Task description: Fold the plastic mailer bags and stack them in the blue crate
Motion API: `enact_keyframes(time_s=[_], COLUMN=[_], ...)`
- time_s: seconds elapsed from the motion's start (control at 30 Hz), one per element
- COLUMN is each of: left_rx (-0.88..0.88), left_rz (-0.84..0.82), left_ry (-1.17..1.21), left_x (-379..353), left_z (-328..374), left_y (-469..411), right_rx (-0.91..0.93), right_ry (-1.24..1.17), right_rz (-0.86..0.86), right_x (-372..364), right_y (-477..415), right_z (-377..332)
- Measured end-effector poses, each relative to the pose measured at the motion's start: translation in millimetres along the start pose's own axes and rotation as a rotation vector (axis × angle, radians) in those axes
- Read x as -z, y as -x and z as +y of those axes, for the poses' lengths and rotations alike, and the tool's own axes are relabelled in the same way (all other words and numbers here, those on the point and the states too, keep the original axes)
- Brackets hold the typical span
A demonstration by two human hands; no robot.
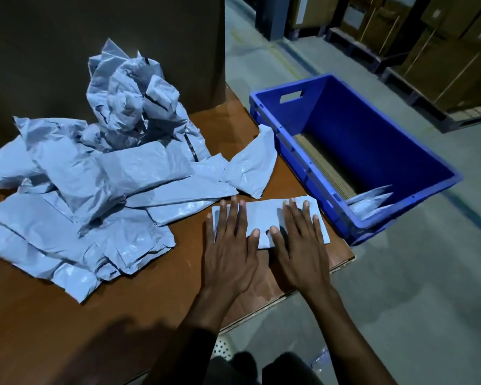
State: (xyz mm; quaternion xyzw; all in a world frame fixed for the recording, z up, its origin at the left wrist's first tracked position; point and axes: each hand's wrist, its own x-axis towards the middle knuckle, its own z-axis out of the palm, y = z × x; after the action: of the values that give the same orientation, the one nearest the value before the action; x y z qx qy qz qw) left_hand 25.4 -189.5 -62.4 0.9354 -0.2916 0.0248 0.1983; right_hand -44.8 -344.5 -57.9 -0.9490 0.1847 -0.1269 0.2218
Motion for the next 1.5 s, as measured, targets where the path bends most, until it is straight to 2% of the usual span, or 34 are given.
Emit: enact_keyframes(time_s=[0.1,0.2,0.3,0.4,0.53,0.7,0.8,0.87,0.93,1.0,1.07,1.17,1.23,1.3,1.4,1.5], left_rx=[-0.005,-0.055,-0.082,-0.06,-0.17,-0.155,-0.149,-0.225,-0.32,-0.397,-0.439,-0.351,-0.26,-0.214,-0.204,-0.179], left_rz=[-0.078,-0.079,0.004,0.213,0.469,0.485,0.607,0.658,0.653,0.581,0.434,-0.039,-0.272,-0.415,-0.563,-0.787], left_ry=[0.006,0.015,0.204,0.346,0.329,0.192,0.057,0.057,0.072,0.054,-0.02,-0.241,-0.307,-0.31,-0.34,-0.304], left_x=[-2,-1,0,-2,21,72,86,85,75,52,24,-6,-28,-51,-78,-88], left_z=[-4,-7,-8,-10,-2,19,48,72,97,124,152,191,201,203,205,206], left_y=[12,11,6,3,-16,-58,-93,-127,-167,-207,-243,-273,-279,-276,-268,-266], right_rx=[0.006,0.142,0.257,0.359,0.501,0.539,0.577,0.582,0.551,0.457,0.301,0.152,0.109,0.032,-0.05,-0.067], right_ry=[-0.002,0.003,-0.012,-0.027,-0.092,-0.172,-0.11,-0.067,-0.047,0.006,0.089,0.178,0.272,0.402,0.455,0.466], right_rz=[0.038,-0.007,-0.051,-0.059,0.061,0.323,0.439,0.458,0.409,0.356,0.252,-0.013,-0.251,-0.474,-0.641,-0.811], right_x=[10,21,26,30,49,103,132,154,174,187,186,176,164,151,134,127], right_y=[10,9,0,-15,-50,-110,-149,-172,-191,-208,-222,-238,-245,-251,-258,-253], right_z=[17,46,61,67,62,48,64,90,126,169,211,249,260,264,270,268])
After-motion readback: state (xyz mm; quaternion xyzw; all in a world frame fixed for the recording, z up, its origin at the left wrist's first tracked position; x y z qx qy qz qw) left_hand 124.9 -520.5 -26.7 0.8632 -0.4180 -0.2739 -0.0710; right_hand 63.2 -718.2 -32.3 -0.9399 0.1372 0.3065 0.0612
